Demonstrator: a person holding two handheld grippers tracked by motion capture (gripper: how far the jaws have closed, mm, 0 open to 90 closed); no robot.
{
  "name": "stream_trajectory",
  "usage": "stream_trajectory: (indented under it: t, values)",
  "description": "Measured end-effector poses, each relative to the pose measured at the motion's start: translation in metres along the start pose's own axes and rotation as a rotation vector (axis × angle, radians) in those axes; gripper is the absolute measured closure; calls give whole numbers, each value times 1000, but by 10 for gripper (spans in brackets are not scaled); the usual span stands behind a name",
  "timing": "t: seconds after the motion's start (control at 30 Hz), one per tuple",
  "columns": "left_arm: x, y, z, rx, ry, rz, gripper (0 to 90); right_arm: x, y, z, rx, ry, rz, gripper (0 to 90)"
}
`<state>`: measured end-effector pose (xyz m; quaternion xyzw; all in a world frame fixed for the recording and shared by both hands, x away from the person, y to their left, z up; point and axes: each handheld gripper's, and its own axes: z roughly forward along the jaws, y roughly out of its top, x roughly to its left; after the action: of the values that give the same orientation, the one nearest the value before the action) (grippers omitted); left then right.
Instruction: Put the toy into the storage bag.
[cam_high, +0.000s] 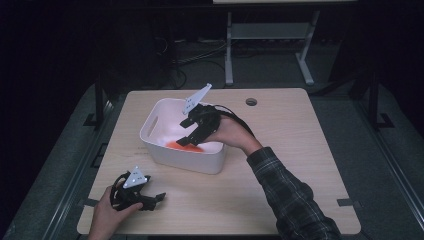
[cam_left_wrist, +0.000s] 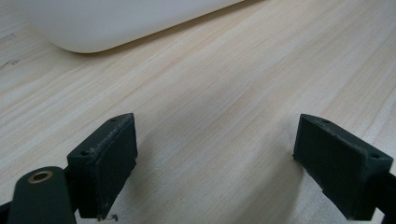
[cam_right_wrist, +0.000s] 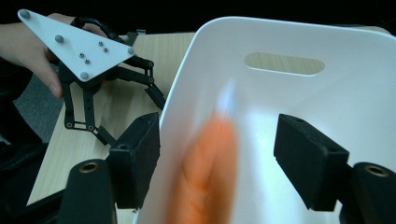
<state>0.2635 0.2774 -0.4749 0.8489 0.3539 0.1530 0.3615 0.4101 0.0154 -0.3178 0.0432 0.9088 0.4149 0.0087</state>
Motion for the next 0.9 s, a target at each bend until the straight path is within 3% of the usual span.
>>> stream_trajectory:
  t: [0.23, 0.6, 0.9]
  values:
    - [0, 0, 0, 0, 0, 0, 126, 3, -4, -15, -21, -32, 20, 300]
    - [0, 0, 0, -1, 2, -2, 127, 12, -29, -53, -64, -95, 68, 283]
    - [-1, 0, 0, -1, 4, -4, 127, 23, -66, -82, -95, -166, 120, 270]
